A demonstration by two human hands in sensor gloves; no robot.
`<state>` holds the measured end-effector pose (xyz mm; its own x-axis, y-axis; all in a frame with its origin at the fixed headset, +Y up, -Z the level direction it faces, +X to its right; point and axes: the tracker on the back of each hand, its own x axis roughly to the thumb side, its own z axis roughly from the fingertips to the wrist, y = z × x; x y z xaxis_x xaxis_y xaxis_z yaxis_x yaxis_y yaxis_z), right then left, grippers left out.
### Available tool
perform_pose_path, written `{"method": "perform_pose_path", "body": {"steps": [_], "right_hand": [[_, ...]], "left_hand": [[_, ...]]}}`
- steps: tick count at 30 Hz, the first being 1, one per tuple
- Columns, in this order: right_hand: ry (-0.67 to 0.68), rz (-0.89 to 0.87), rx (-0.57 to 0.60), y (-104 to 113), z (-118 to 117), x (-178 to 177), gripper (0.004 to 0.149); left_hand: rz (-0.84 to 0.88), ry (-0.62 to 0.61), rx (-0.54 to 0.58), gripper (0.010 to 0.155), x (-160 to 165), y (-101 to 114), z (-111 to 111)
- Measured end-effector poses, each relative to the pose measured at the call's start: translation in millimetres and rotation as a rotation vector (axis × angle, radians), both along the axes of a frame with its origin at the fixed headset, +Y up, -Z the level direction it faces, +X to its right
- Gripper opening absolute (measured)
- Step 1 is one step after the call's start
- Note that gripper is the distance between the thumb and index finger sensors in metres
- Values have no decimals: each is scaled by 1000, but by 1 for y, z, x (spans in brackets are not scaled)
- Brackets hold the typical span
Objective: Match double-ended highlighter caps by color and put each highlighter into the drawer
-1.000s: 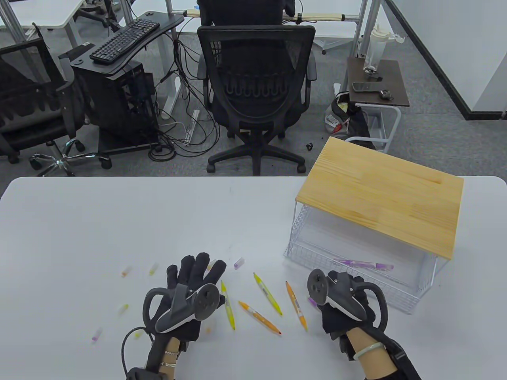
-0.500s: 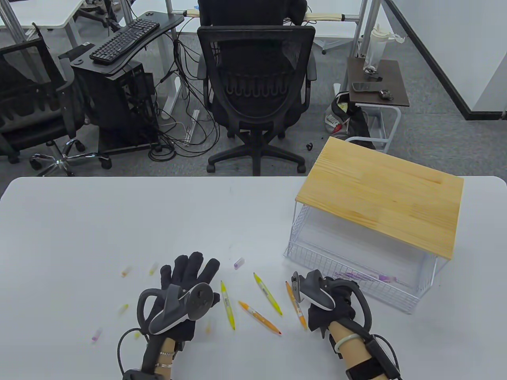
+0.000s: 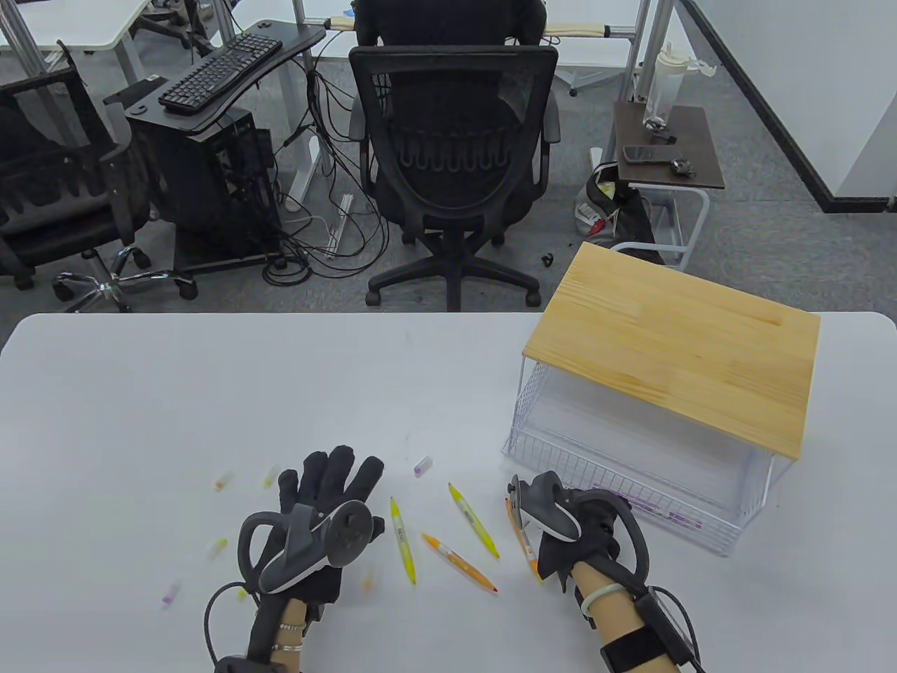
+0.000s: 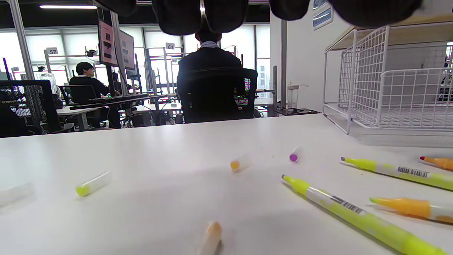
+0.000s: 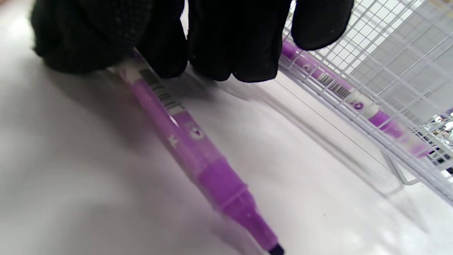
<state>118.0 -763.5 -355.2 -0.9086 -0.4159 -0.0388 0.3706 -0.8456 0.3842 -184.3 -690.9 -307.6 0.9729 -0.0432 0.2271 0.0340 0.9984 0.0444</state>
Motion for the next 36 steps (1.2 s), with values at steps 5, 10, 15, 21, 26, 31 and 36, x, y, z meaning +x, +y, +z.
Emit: {"method": "perform_pose_path", "body": {"steps": [5, 10, 15, 21, 26, 31, 36], "right_hand": [[-16, -105, 40, 27, 6, 11, 52], [45, -399, 214, 94, 21, 14, 48], [86, -768, 325, 148, 24, 10, 46], [114, -1303, 408, 154, 27, 17, 47], [147, -1883, 590, 116, 38, 18, 47], [71, -2007, 517, 92, 36, 17, 47], [140, -1900, 536, 98, 41, 11, 47]], "left_hand": [[57, 31, 7, 76, -15, 5, -1], [174, 73, -9, 76, -42, 11, -3], [200, 138, 30, 74, -62, 19, 3], [184, 231, 80, 72, -85, 27, 14], [222, 283, 83, 72, -105, 28, 19], [195, 357, 85, 72, -122, 30, 25], [188, 411, 44, 71, -132, 21, 22]]}}
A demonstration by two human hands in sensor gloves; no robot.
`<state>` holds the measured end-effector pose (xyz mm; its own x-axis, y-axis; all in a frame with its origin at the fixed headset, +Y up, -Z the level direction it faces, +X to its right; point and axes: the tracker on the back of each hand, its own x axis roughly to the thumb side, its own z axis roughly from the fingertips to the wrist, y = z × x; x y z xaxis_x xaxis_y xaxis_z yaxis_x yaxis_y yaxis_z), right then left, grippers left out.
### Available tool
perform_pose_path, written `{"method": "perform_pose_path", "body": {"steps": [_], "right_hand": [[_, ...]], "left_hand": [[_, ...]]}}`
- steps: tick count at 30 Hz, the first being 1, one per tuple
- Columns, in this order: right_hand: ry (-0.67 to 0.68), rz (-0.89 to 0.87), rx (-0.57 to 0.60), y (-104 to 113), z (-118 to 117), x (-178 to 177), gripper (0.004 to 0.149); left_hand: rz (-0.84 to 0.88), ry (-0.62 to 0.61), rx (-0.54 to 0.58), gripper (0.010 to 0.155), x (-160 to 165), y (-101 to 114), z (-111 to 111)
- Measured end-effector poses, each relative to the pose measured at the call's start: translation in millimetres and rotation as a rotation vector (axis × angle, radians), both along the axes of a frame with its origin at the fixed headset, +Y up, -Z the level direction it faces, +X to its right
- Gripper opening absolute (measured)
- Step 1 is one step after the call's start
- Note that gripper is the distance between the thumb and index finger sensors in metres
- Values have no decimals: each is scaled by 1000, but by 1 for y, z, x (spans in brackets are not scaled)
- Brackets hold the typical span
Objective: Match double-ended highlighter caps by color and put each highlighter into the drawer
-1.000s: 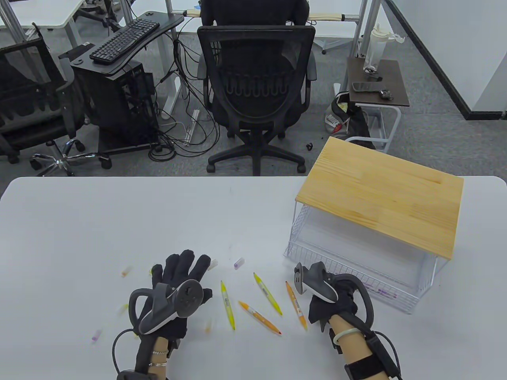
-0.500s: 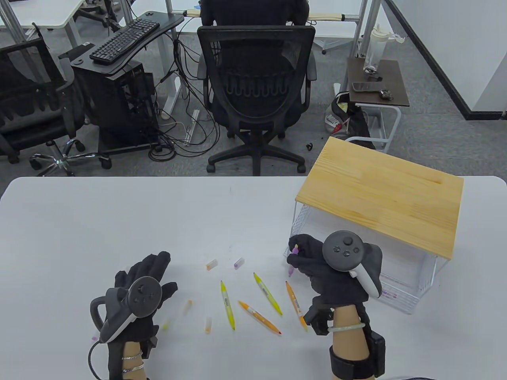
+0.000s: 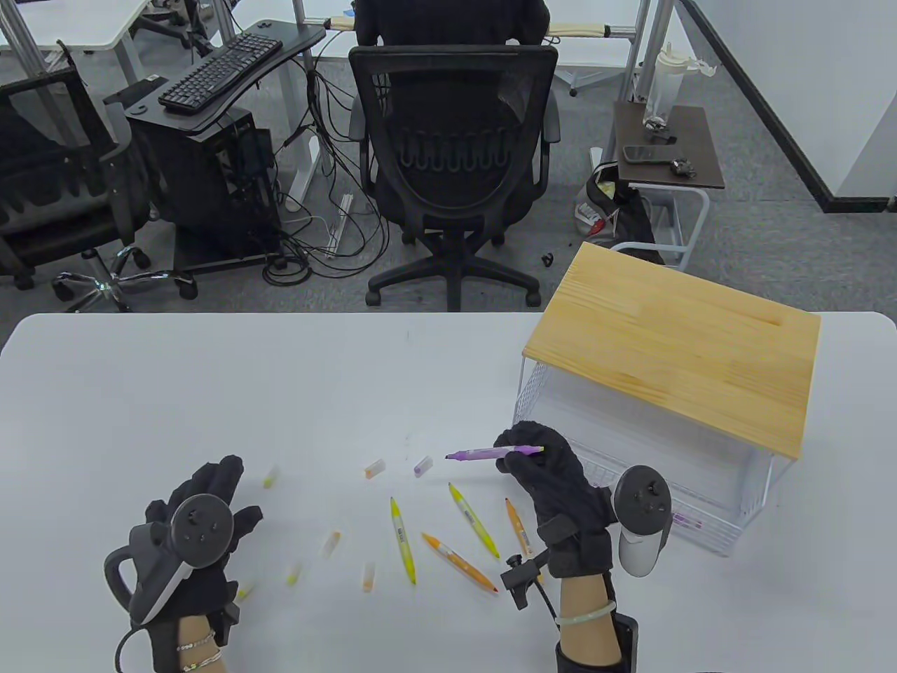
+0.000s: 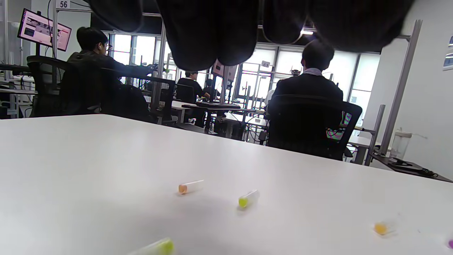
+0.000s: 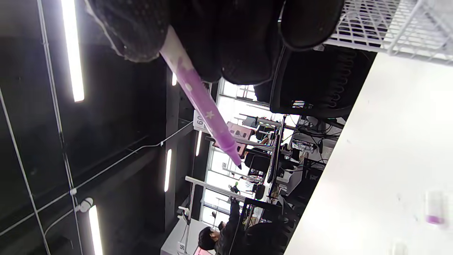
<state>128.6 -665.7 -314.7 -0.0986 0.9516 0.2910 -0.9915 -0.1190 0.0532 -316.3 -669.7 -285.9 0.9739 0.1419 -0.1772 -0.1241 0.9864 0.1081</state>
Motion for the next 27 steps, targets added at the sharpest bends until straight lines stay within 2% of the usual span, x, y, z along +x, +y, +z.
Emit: {"method": "perform_pose_path", "body": {"steps": [10, 15, 22, 27], "right_hand": [[43, 120, 104, 20, 15, -20, 47], [45, 214, 158, 27, 20, -28, 47], [139, 228, 154, 26, 15, -36, 47], [115, 292, 127, 17, 12, -44, 47]], "left_hand": [[-38, 60, -102, 67, -7, -16, -12], [-134, 120, -222, 68, -21, -26, -21], [-217, 234, -376, 71, -55, -46, -9], [-211, 274, -500, 73, -71, -72, -4]]}}
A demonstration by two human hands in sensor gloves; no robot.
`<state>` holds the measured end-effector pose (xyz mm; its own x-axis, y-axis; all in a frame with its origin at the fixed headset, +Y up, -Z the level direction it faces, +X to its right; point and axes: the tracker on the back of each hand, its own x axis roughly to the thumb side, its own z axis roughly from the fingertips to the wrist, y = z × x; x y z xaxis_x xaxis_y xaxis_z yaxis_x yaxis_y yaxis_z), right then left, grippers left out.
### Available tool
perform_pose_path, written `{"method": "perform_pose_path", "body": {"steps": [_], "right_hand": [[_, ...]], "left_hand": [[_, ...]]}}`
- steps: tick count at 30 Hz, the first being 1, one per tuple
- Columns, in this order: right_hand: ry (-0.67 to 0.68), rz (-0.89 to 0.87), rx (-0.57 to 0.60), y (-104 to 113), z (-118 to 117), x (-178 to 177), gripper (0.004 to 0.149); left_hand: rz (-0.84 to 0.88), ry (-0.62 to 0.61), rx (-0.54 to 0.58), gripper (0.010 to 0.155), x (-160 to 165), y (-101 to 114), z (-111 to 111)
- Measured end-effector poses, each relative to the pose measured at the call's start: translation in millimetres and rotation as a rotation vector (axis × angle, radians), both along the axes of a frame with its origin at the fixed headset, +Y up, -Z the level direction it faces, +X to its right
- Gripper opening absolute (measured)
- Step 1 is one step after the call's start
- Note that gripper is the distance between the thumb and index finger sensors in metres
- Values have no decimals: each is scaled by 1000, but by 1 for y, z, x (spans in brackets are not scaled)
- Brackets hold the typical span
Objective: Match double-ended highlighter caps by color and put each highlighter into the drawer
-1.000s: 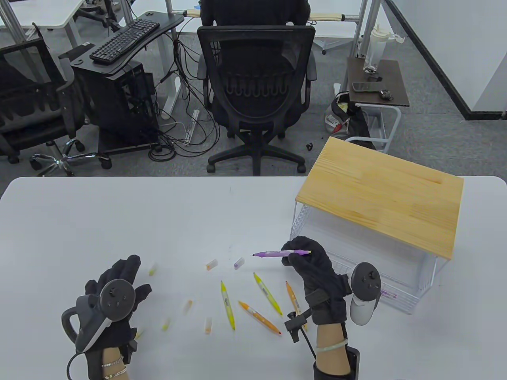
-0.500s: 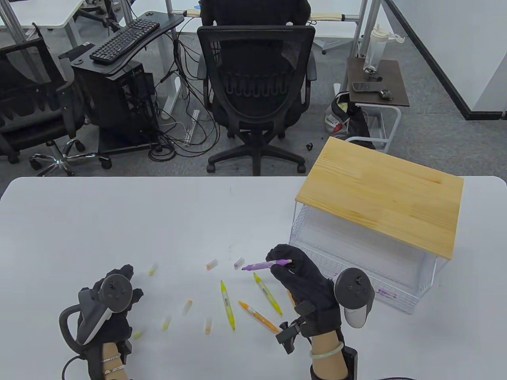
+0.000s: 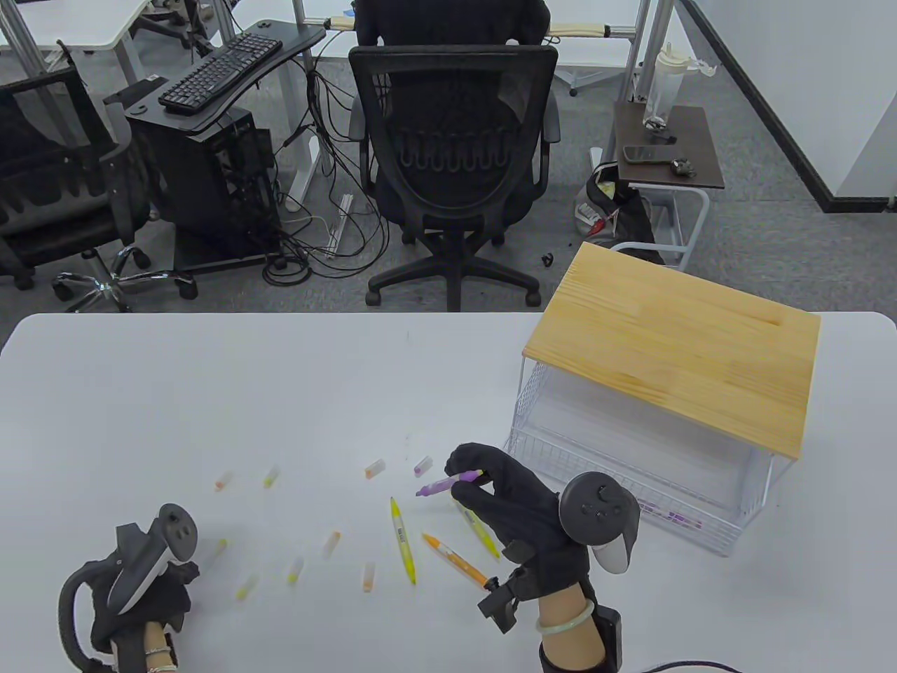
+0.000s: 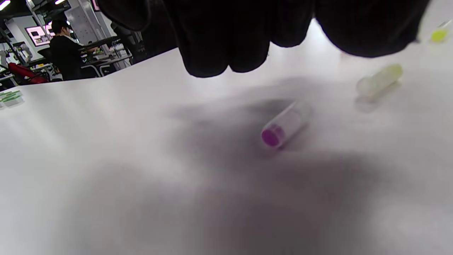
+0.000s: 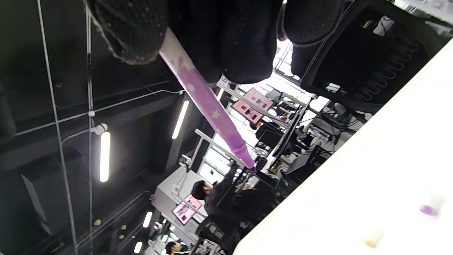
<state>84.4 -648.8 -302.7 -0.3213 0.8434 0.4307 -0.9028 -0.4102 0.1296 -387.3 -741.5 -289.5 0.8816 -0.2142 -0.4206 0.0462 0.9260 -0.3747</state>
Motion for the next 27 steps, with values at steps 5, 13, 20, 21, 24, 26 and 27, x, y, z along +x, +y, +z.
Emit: {"method": "perform_pose_path", "body": {"steps": [5, 13, 20, 21, 24, 26, 27], "right_hand": [[17, 40, -11, -5, -2, -9, 47], [59, 102, -75, -23, -12, -21, 47], [85, 154, -123, -39, -18, -33, 47], [87, 163, -124, -40, -18, -35, 46], [100, 178, -130, -43, -18, -41, 46], [114, 186, -139, -45, -18, -45, 46], [119, 191, -145, -47, -19, -46, 46]], "left_hand": [[28, 28, -83, 77, -8, -16, 5], [-127, 7, -144, 79, 7, -24, -3], [-150, 8, -107, 76, 8, -24, -3], [-157, 6, -99, 75, 8, -24, -3], [-183, -4, -69, 72, 9, -23, -4], [-204, -10, -59, 70, 11, -23, -5], [-222, -9, -56, 69, 12, -23, -6]]}}
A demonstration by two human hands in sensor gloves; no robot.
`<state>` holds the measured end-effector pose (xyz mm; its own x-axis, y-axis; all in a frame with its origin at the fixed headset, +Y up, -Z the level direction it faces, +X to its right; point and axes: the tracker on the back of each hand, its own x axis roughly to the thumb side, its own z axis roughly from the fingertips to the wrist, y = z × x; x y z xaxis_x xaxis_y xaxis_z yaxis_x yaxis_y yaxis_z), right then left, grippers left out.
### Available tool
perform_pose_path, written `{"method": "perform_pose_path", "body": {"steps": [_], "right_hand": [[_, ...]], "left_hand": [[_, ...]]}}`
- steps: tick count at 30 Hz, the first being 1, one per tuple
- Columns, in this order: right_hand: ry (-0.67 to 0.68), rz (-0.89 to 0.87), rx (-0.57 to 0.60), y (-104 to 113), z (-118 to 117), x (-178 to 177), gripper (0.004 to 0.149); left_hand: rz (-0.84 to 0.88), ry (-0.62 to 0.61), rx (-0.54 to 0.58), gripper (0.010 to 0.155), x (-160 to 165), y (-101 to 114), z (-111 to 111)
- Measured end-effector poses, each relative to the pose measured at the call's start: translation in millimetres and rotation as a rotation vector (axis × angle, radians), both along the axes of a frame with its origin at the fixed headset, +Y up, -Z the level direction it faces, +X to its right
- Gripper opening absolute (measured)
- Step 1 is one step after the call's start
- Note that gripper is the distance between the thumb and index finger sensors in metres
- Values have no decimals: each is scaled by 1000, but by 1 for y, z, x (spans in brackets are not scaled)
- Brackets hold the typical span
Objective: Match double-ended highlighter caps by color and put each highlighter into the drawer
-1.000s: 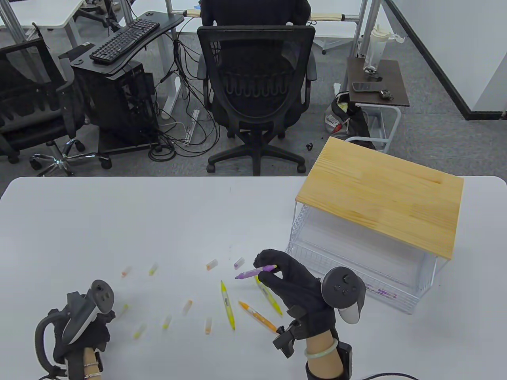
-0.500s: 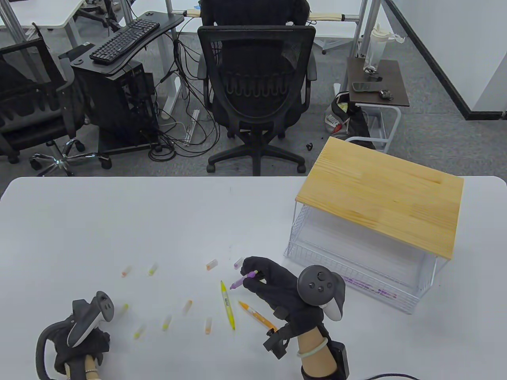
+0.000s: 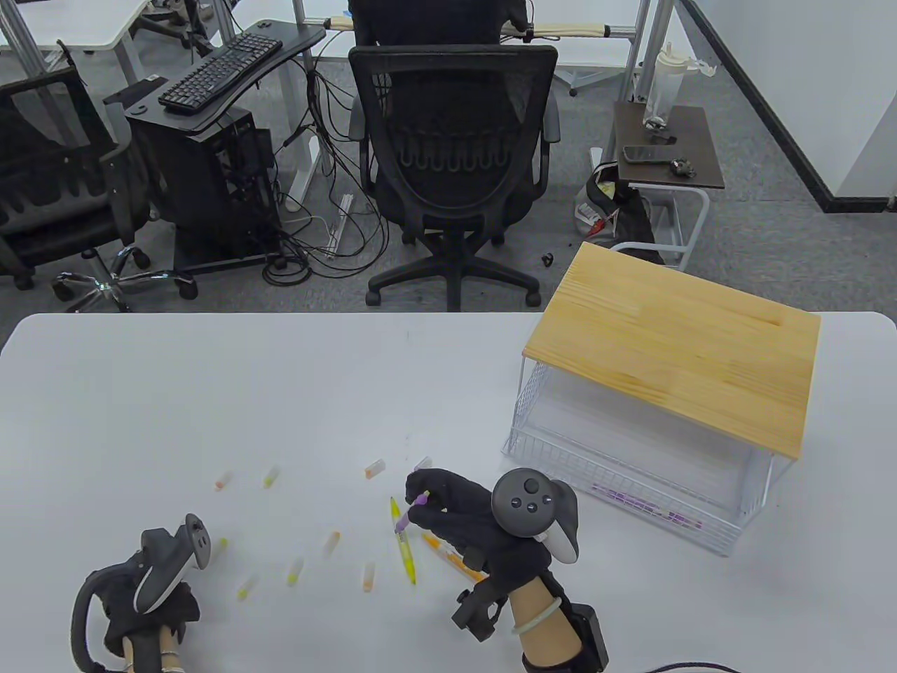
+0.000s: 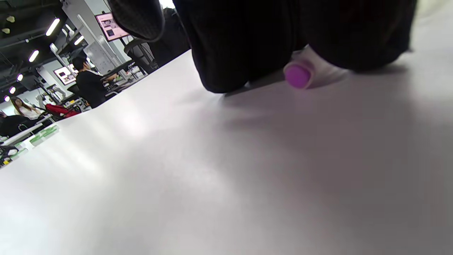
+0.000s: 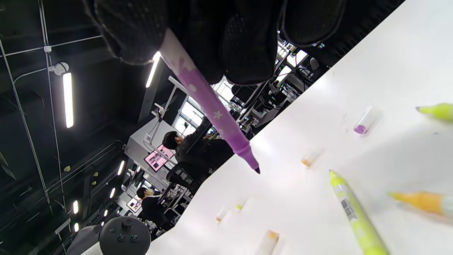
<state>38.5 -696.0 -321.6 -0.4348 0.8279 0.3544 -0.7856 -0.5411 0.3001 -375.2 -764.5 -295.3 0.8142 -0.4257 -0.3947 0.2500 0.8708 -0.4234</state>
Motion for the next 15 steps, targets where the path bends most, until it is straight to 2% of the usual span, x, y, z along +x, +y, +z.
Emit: {"method": "perform_pose_path", "body": {"steps": [10, 13, 15], "right_hand": [[9, 21, -37, -11, -5, -2, 46], [11, 30, -35, -11, -4, -3, 46], [1, 32, -35, -11, -5, -3, 47]], "left_hand": [[-56, -9, 60, 60, 1, 1, -2], [-11, 6, 64, 57, 0, 8, -1], [38, -17, 124, 57, 4, 20, 1]]}}
